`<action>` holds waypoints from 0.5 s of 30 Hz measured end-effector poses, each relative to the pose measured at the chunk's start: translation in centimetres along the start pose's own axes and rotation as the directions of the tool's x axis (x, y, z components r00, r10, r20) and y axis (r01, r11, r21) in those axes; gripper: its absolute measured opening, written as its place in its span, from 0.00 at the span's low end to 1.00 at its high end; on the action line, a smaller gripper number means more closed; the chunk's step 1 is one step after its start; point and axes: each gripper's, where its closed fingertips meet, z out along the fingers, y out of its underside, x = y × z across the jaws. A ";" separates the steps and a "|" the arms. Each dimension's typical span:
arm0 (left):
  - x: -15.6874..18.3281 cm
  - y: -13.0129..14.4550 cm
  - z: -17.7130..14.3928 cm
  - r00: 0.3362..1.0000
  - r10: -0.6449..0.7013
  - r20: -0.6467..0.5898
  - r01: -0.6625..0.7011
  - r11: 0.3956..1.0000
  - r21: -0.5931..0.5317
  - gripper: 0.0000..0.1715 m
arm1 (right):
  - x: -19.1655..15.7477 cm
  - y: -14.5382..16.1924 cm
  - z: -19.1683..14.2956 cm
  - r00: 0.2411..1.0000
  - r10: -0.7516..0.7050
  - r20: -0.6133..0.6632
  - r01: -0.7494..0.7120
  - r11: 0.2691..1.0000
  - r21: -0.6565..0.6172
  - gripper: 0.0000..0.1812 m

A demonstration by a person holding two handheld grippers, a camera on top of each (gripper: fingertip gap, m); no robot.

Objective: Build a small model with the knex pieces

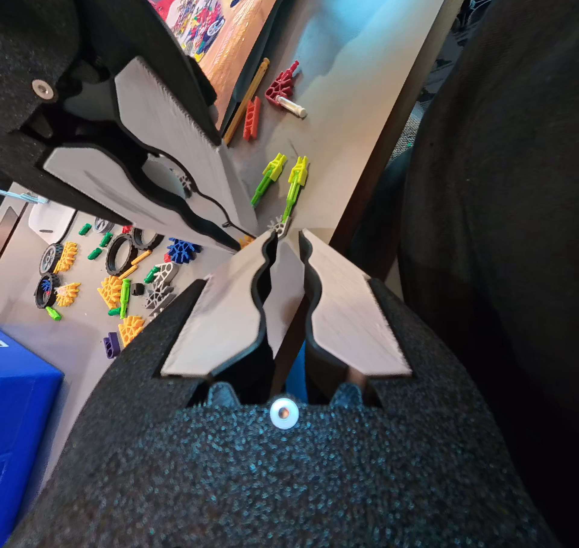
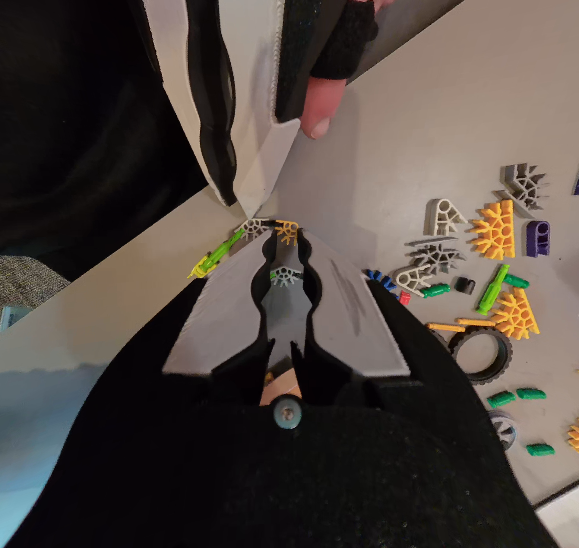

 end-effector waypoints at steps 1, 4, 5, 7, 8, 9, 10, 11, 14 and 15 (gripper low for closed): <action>-0.1 0.0 0.0 1.000 0.001 0.008 -0.001 1.000 0.002 0.07 | 0.1 0.0 0.1 1.000 -0.001 0.000 0.001 1.000 -0.002 0.06; -0.2 0.2 -0.1 1.000 -0.001 0.012 0.001 1.000 -0.002 0.07 | 0.0 -0.1 0.3 1.000 -0.004 0.009 0.004 1.000 0.000 0.06; -0.2 0.3 -0.1 1.000 -0.001 0.011 0.001 1.000 -0.004 0.07 | 0.0 -0.1 0.3 1.000 -0.004 0.010 0.004 1.000 0.000 0.06; -0.1 0.4 -0.1 1.000 0.003 0.011 -0.003 1.000 -0.010 0.07 | 0.0 -0.1 0.3 1.000 -0.007 0.012 0.007 1.000 -0.004 0.06; -0.1 0.4 0.0 1.000 0.004 0.012 -0.004 1.000 -0.009 0.06 | 0.0 0.0 0.2 1.000 -0.009 0.008 0.009 1.000 -0.008 0.06; -0.1 0.4 0.0 1.000 0.005 0.012 -0.005 1.000 -0.008 0.06 | 0.0 0.0 0.2 1.000 -0.008 0.010 0.009 1.000 -0.009 0.06; -0.2 0.4 -0.1 1.000 0.007 0.017 -0.006 1.000 -0.007 0.07 | 0.0 -0.1 0.3 1.000 -0.010 0.013 0.010 1.000 -0.010 0.06; -0.3 0.4 -0.1 1.000 0.006 0.022 -0.006 1.000 -0.007 0.07 | -0.1 -0.1 0.3 1.000 -0.013 0.016 0.013 1.000 -0.013 0.06; -0.6 0.6 -0.3 1.000 0.002 0.032 -0.002 1.000 -0.007 0.07 | -0.1 -0.1 0.2 1.000 -0.021 0.017 0.021 1.000 -0.018 0.06; -0.6 0.6 -0.3 0.999 0.002 0.035 -0.002 1.000 -0.009 0.07 | -0.1 -0.2 0.1 1.000 -0.023 0.014 0.023 1.000 -0.016 0.06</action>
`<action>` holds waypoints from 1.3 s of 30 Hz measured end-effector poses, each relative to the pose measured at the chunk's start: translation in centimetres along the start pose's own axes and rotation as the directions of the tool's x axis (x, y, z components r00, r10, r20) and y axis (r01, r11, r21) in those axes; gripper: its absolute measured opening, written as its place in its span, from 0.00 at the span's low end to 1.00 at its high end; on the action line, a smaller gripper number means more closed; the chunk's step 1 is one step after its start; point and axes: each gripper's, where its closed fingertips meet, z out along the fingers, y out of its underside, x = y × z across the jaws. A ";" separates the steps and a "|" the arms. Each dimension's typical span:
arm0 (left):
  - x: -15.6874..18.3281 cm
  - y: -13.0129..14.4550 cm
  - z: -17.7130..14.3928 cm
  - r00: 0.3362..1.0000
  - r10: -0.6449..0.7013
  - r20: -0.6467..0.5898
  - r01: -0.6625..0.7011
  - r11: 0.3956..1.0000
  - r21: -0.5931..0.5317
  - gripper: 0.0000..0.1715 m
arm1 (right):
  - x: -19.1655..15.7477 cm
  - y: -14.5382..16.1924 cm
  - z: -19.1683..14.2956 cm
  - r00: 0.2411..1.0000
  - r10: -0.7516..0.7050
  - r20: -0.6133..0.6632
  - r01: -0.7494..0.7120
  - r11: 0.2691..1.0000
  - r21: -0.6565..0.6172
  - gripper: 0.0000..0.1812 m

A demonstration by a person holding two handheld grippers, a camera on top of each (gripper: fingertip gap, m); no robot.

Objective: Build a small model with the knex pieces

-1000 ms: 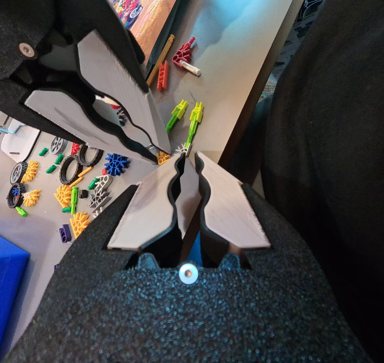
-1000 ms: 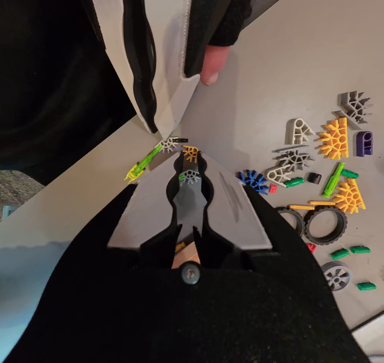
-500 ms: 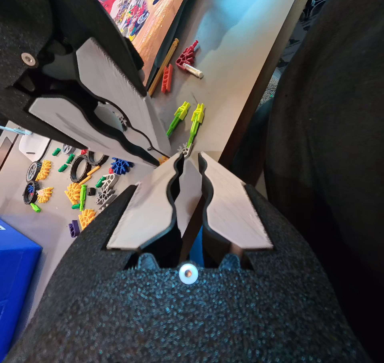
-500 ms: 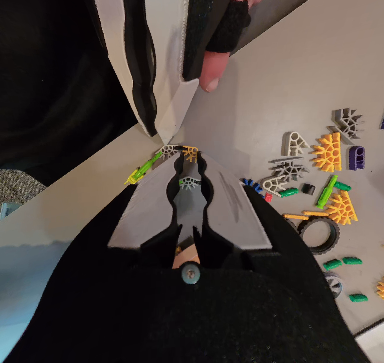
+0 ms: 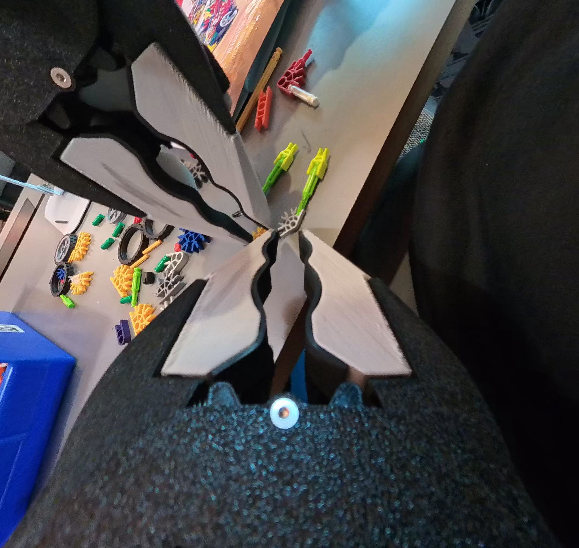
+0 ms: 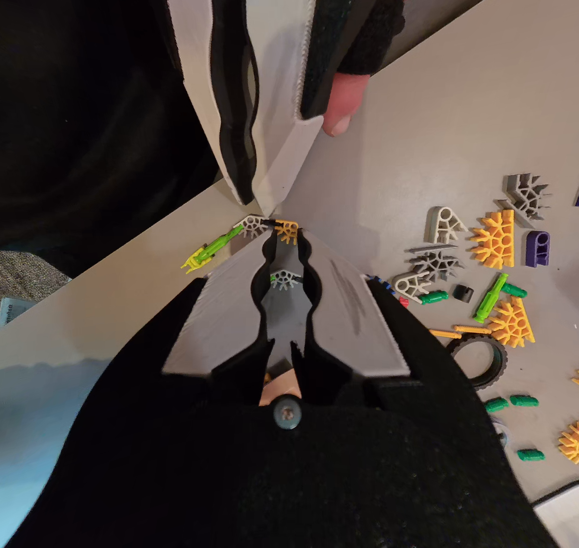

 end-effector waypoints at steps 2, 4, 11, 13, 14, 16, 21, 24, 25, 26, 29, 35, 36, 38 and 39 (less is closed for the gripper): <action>0.0 0.1 0.0 1.000 0.005 0.001 -0.005 1.000 -0.006 0.07 | 0.0 0.0 -0.1 1.000 -0.001 -0.002 0.001 1.000 -0.005 0.06; 0.1 0.3 0.1 1.000 0.008 0.003 -0.008 1.000 -0.011 0.07 | 0.0 0.1 0.0 1.000 -0.003 -0.001 0.003 1.000 -0.021 0.06; -0.2 0.4 0.1 1.000 0.016 0.002 -0.016 1.000 -0.019 0.07 | -0.2 0.1 0.2 1.000 -0.004 0.004 0.004 1.000 -0.024 0.06; -0.3 0.5 0.1 1.000 0.012 -0.009 -0.012 1.000 -0.025 0.07 | -0.2 0.1 0.2 1.000 -0.003 0.003 0.003 1.000 -0.025 0.06; -0.4 0.5 0.2 1.000 0.013 -0.012 -0.013 0.999 -0.029 0.07 | -0.2 0.1 0.2 1.000 -0.002 0.002 0.002 1.000 -0.027 0.06; -0.2 0.5 0.2 0.999 0.020 -0.032 -0.021 0.999 -0.032 0.07 | -0.2 0.1 0.3 1.000 -0.001 0.001 0.001 1.000 -0.029 0.07; -0.4 0.6 0.4 0.997 0.017 -0.071 -0.020 0.999 -0.040 0.05 | -0.2 0.1 0.4 1.000 -0.001 0.003 0.001 0.999 -0.036 0.07; -0.2 0.6 0.4 0.994 0.011 -0.109 -0.016 0.999 -0.045 0.03 | -0.2 0.1 0.4 1.000 -0.001 0.003 0.002 0.999 -0.043 0.07; -0.2 0.6 0.4 0.993 -0.001 -0.121 -0.005 0.999 -0.046 0.03 | -0.2 0.1 0.4 1.000 -0.002 0.003 0.002 0.999 -0.043 0.07; -0.2 0.6 0.4 0.991 -0.010 -0.132 0.004 0.999 -0.046 0.03 | -0.2 0.2 0.4 1.000 0.001 0.002 0.000 0.999 -0.043 0.07; -0.2 0.7 0.4 0.988 -0.026 -0.151 0.019 0.999 -0.050 0.04 | -0.2 0.2 0.4 1.000 0.008 0.002 -0.008 0.999 -0.041 0.07; -0.3 1.0 0.6 0.986 -0.038 -0.159 0.027 0.997 -0.070 0.00 | -0.1 0.2 0.3 0.998 0.054 0.024 -0.054 0.998 -0.019 0.07; -0.3 1.0 0.6 0.987 -0.033 -0.160 0.021 0.997 -0.074 0.00 | -0.1 0.2 0.3 0.998 0.061 0.029 -0.061 0.998 -0.012 0.07; -0.5 0.9 0.6 0.988 -0.020 -0.154 0.007 0.997 -0.080 0.01 | 0.0 0.3 0.2 0.997 0.067 0.026 -0.066 0.998 -0.007 0.08; -0.5 0.9 0.6 0.988 -0.017 -0.153 0.004 0.997 -0.081 0.01 | 0.0 0.4 0.2 0.997 0.070 0.023 -0.069 0.998 -0.008 0.08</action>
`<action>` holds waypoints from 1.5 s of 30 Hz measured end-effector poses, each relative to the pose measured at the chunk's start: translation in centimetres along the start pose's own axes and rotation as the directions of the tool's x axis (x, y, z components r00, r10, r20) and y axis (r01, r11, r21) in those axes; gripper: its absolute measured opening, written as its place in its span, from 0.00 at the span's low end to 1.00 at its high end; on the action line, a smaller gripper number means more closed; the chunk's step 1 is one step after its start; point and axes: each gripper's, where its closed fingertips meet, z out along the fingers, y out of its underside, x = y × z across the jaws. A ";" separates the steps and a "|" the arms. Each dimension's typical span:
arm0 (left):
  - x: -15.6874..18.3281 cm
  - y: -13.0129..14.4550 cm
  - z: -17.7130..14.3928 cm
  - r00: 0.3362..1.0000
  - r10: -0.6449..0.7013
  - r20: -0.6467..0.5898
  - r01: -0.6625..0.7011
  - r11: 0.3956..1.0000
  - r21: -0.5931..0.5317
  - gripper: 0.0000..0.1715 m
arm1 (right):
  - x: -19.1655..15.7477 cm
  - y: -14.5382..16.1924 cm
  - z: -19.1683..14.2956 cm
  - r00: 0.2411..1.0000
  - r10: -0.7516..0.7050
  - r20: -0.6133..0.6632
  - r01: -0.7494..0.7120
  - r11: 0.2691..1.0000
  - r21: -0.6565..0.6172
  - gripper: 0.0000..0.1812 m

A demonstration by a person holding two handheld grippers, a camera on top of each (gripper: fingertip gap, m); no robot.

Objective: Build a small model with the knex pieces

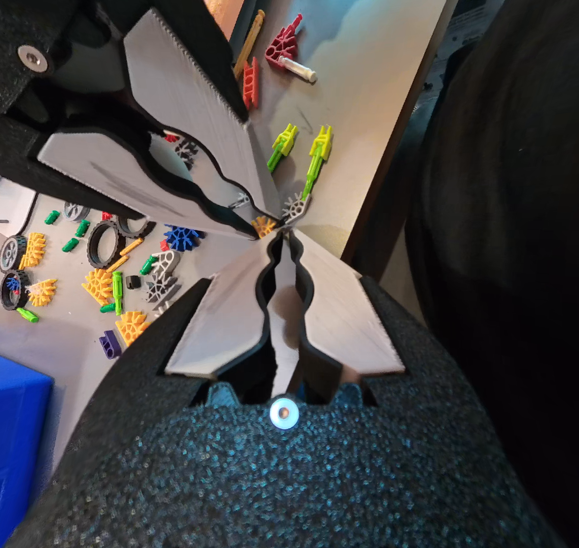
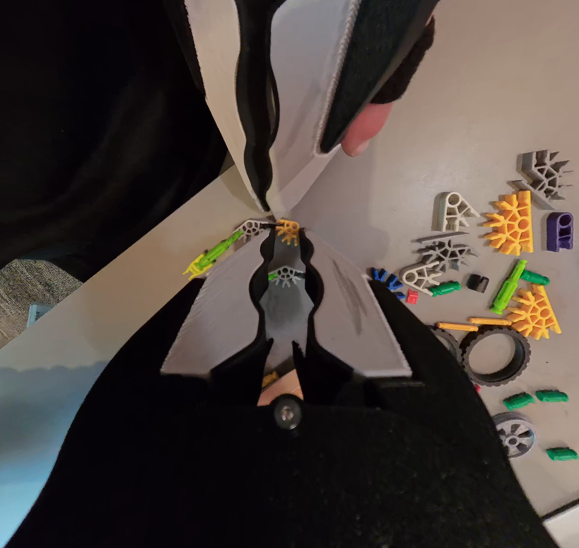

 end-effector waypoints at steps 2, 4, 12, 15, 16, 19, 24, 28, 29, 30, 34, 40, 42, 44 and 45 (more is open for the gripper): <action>0.0 0.0 0.0 1.000 0.000 -0.002 0.000 1.000 -0.002 0.02 | 0.0 0.2 -0.2 1.000 0.010 -0.001 -0.010 1.000 0.001 0.09; 0.0 0.0 -0.1 1.000 0.005 -0.005 -0.005 1.000 -0.005 0.02 | 0.1 0.2 -0.5 1.000 0.020 -0.007 -0.020 1.000 0.010 0.11; -0.7 -0.1 -0.1 1.000 0.024 -0.002 -0.024 1.000 0.001 0.08 | 0.2 0.3 -0.7 0.998 0.058 -0.010 -0.058 0.998 0.032 0.11; -0.6 -0.3 0.0 0.999 0.036 0.002 -0.036 0.999 0.002 0.08 | 0.2 0.5 -0.2 0.999 0.049 -0.013 -0.049 0.998 0.027 0.10; -0.7 -0.2 0.0 0.999 0.043 0.011 -0.043 0.999 -0.003 0.08 | 0.1 0.5 -0.2 0.999 0.048 -0.012 -0.047 0.998 0.031 0.10; -0.7 -0.2 0.0 0.999 0.045 0.018 -0.044 0.999 -0.006 0.08 | 0.4 0.5 -0.2 0.999 0.035 -0.036 -0.034 0.999 0.031 0.07; -0.9 0.0 0.0 0.999 0.043 0.029 -0.042 0.999 -0.008 0.08 | 0.4 0.5 -0.2 0.999 0.036 -0.041 -0.034 0.999 0.040 0.06; -0.9 0.0 0.0 0.998 0.047 0.031 -0.047 0.999 -0.007 0.08 | 0.2 0.4 -0.2 0.999 0.041 -0.030 -0.039 0.998 0.051 0.06; -0.8 -0.1 0.0 0.998 0.049 0.030 -0.049 0.999 -0.005 0.08 | 0.1 0.4 -0.3 0.999 0.041 -0.028 -0.039 0.998 0.053 0.06; -0.7 -0.1 -0.1 0.998 0.051 0.026 -0.051 0.999 -0.003 0.08 | 0.1 0.3 -0.3 0.999 0.041 -0.028 -0.039 0.998 0.055 0.06; -0.5 -0.3 0.0 0.998 0.057 0.019 -0.057 0.998 0.000 0.08 | 0.0 0.3 -0.2 0.999 0.038 -0.032 -0.036 0.998 0.049 0.06; -0.4 -0.3 0.2 0.998 0.064 0.001 -0.064 0.998 -0.013 0.06 | 0.1 0.5 -0.2 0.998 0.035 -0.045 -0.033 0.999 0.039 0.07; -0.4 -0.2 0.2 0.998 0.061 -0.007 -0.061 0.998 -0.012 0.05 | 0.0 0.4 -0.1 0.998 0.035 -0.044 -0.033 0.999 0.038 0.07; -0.4 -0.2 0.3 0.998 0.060 -0.011 -0.060 0.998 -0.013 0.04 | 0.1 0.4 -0.2 0.998 0.038 -0.046 -0.036 0.999 0.038 0.07; -0.4 -0.2 0.2 0.998 0.062 -0.012 -0.062 0.998 -0.016 0.04 | 0.1 0.5 -0.3 0.998 0.043 -0.045 -0.041 0.998 0.039 0.09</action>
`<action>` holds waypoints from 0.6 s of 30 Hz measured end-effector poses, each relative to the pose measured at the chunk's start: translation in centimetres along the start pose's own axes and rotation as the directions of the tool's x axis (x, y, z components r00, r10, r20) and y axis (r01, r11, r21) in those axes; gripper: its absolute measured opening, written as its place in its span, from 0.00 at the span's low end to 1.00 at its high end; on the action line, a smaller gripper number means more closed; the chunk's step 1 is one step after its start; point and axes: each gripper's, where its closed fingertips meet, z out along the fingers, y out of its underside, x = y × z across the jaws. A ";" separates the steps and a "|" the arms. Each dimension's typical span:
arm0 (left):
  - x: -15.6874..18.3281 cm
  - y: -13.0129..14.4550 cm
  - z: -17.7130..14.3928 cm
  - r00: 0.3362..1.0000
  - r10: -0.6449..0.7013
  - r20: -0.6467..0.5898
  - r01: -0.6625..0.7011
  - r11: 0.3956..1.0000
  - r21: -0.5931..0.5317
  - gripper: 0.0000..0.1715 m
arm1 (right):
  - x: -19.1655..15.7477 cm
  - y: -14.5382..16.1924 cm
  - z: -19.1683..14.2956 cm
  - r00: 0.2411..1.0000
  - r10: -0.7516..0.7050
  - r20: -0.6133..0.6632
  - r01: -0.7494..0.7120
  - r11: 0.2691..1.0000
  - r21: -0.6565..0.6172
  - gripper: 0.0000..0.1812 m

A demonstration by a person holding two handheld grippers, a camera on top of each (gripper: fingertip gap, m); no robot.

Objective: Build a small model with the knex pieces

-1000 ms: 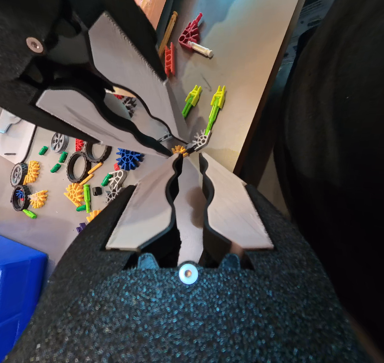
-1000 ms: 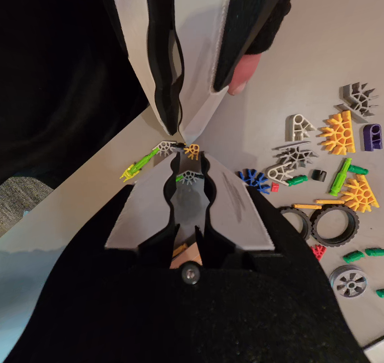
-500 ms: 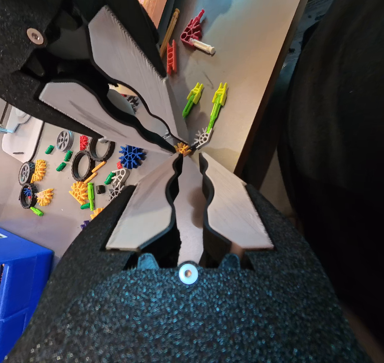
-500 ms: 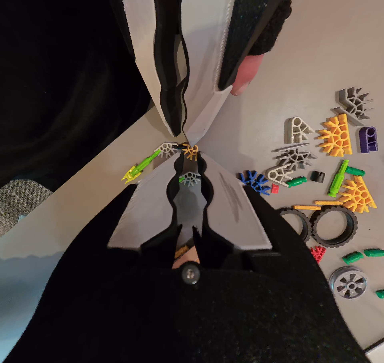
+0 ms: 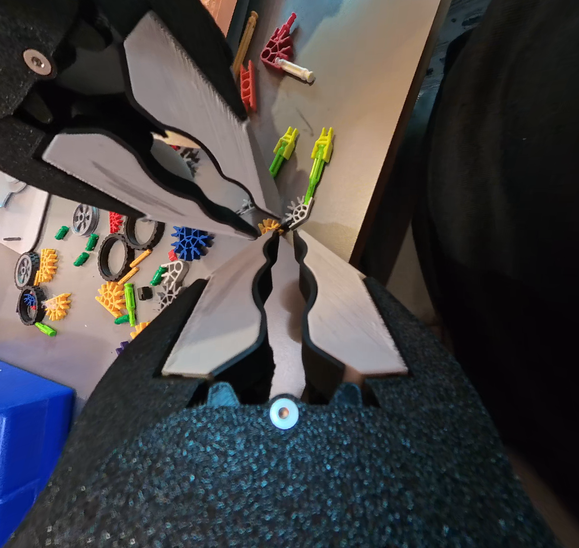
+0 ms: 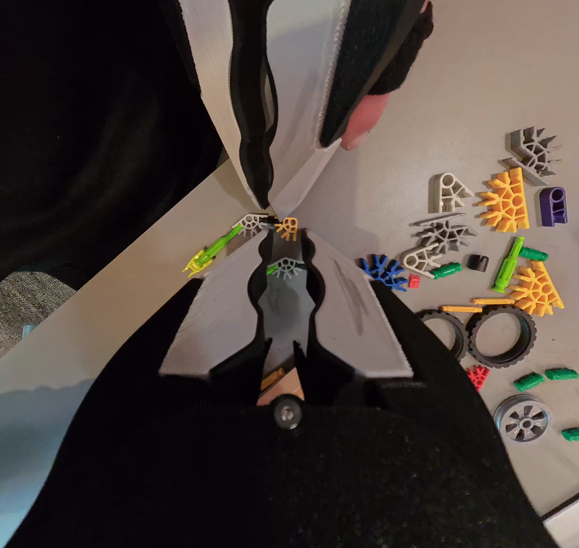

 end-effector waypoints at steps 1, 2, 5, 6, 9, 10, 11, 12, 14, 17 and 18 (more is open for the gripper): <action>0.0 0.0 0.0 1.000 0.005 0.002 -0.005 1.000 -0.004 0.05 | 0.1 0.0 -0.1 1.000 0.005 0.000 -0.005 1.000 0.004 0.10; 0.0 0.0 0.0 1.000 0.009 0.002 -0.009 1.000 -0.005 0.05 | 0.1 0.0 -0.3 1.000 0.010 -0.001 -0.010 1.000 0.010 0.10; -0.1 0.0 0.0 1.000 0.011 0.001 -0.011 1.000 -0.008 0.05 | 0.4 -0.4 -0.8 1.000 0.031 -0.006 -0.031 0.999 0.042 0.10; 0.0 0.0 0.0 1.000 0.012 -0.001 -0.012 1.000 -0.009 0.05 | 0.4 -0.6 -0.9 0.999 0.039 -0.005 -0.038 0.998 0.055 0.10; -0.1 0.1 0.0 1.000 0.016 -0.003 -0.016 1.000 -0.013 0.05 | 0.5 -0.6 -0.5 0.999 0.053 0.000 -0.053 0.997 0.055 0.10; -0.1 0.1 0.0 1.000 0.017 -0.004 -0.017 1.000 -0.013 0.05 | 0.5 -0.6 -0.4 0.999 0.055 0.000 -0.054 0.997 0.052 0.08; -0.1 0.1 0.0 1.000 0.017 -0.003 -0.017 1.000 -0.014 0.05 | 0.5 -0.5 -0.3 0.998 0.056 -0.001 -0.056 0.997 0.052 0.07; -0.1 0.1 0.0 1.000 0.017 -0.004 -0.017 1.000 -0.015 0.04 | 0.5 -0.5 -0.2 0.998 0.059 -0.003 -0.058 0.997 0.050 0.07; 0.0 0.1 0.0 1.000 0.020 -0.007 -0.020 1.000 -0.018 0.04 | 0.4 -0.5 -0.1 0.998 0.059 0.002 -0.059 0.997 0.050 0.07; -0.1 0.1 0.0 1.000 0.026 -0.005 -0.026 0.999 -0.023 0.04 | 0.3 -0.5 0.0 0.998 0.056 0.006 -0.056 0.998 0.041 0.06; -0.1 0.1 0.0 1.000 0.026 -0.006 -0.027 0.999 -0.024 0.04 | 0.2 -0.5 0.0 0.999 0.053 0.008 -0.053 0.998 0.036 0.05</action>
